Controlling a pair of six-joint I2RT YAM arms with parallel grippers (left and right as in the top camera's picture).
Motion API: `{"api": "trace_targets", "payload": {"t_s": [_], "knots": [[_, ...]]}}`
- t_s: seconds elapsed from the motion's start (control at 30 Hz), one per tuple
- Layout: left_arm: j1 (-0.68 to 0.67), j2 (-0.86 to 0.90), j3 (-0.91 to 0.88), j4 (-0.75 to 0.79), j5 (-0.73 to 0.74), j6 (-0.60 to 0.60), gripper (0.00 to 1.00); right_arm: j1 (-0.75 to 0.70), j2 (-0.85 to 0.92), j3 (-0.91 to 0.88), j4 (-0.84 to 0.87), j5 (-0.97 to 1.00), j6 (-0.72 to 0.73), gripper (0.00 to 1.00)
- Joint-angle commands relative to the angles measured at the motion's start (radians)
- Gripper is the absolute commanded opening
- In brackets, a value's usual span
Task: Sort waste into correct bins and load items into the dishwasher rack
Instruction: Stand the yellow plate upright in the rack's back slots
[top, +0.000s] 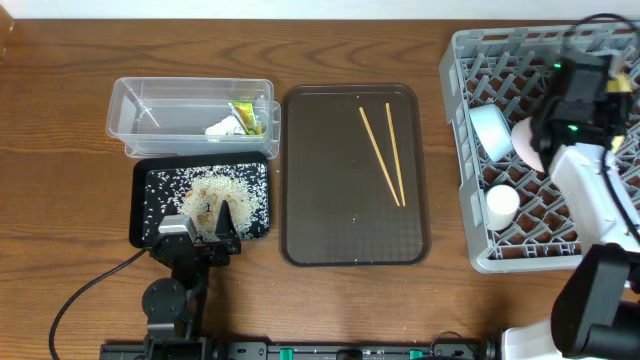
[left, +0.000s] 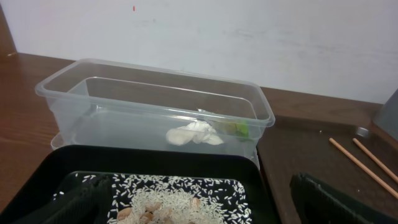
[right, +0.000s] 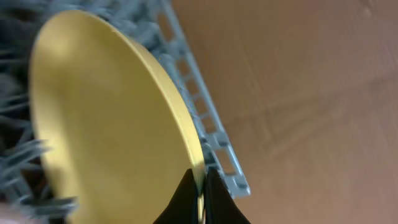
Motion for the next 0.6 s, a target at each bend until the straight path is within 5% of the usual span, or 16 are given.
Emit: {"api": "trace_targets", "payload": {"t_s": [0.0,0.1,0.2,0.43,0.57], "knots": [[0.005,-0.005,-0.028,-0.014,0.011,0.013,0.93,0.045,0.007,0.002,0.002,-0.032,-0.087,0.11],[0.005,-0.005,-0.028,-0.014,0.011,0.013,0.93,0.069,-0.001,0.002,-0.002,-0.026,-0.04,0.47],[0.005,-0.005,-0.028,-0.014,0.011,0.013,0.93,0.098,-0.04,0.002,-0.024,-0.026,0.043,0.56],[0.005,-0.005,-0.028,-0.014,0.011,0.013,0.93,0.17,-0.222,0.002,-0.3,-0.27,0.367,0.58],[0.005,-0.005,-0.028,-0.014,0.011,0.013,0.94,0.194,-0.293,0.002,-0.515,-0.628,0.594,0.36]]}}
